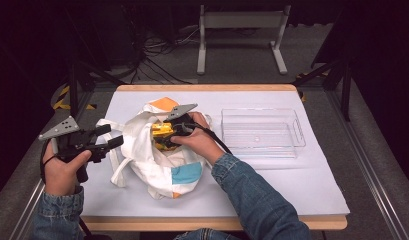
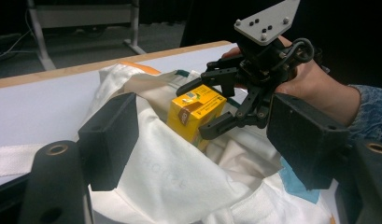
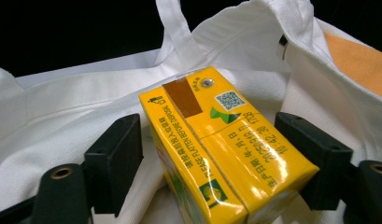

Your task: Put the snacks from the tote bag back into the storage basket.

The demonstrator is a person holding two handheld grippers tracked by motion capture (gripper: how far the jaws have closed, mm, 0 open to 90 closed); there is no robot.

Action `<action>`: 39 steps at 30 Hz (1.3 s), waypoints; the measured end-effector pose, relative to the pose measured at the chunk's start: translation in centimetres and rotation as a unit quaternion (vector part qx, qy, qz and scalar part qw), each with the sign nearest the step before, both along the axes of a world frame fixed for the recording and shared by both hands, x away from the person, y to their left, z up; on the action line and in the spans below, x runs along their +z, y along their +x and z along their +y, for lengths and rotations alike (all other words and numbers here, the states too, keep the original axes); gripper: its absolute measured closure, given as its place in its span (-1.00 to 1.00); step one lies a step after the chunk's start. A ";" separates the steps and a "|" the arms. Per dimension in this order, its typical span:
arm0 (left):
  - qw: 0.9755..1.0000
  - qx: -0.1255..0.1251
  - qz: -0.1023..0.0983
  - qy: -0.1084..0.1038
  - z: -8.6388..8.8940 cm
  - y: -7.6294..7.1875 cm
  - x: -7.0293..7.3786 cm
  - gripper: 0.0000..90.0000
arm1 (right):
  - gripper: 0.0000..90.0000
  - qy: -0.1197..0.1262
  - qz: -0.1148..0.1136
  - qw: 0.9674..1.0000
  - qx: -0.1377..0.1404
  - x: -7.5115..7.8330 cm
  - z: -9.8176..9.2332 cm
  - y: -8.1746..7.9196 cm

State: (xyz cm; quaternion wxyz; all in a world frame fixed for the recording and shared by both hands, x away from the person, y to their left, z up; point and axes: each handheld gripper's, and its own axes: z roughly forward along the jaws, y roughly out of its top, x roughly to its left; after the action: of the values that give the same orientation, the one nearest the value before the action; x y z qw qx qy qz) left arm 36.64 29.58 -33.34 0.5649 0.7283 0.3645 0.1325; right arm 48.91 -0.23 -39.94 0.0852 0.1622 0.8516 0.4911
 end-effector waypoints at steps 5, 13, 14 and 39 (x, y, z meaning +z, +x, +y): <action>1.000 0.000 0.002 -0.001 0.0 0.2 -0.1 -0.42 | -0.31 -0.005 -0.004 1.000 0.002 0.2 -0.3 -0.1; 1.000 0.000 0.004 -0.002 0.0 0.2 -0.1 -0.42 | -0.09 -0.021 -0.021 1.000 0.006 0.4 -0.6 -0.4; 1.000 0.000 0.004 -0.002 0.0 0.2 -0.1 -0.42 | -0.05 -0.024 -0.023 0.999 0.009 0.4 -0.7 -0.4; 1.000 0.003 0.001 -0.002 0.2 0.2 -0.1 -0.42 | 0.13 -0.033 -0.061 0.997 0.037 2.4 -1.1 -1.4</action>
State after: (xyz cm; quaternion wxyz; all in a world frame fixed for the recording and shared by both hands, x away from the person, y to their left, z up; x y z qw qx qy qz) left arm 36.87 29.76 -33.41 0.5661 0.7258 0.3675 0.1330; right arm 47.52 -1.30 -37.53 0.1240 0.0980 0.8659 0.4746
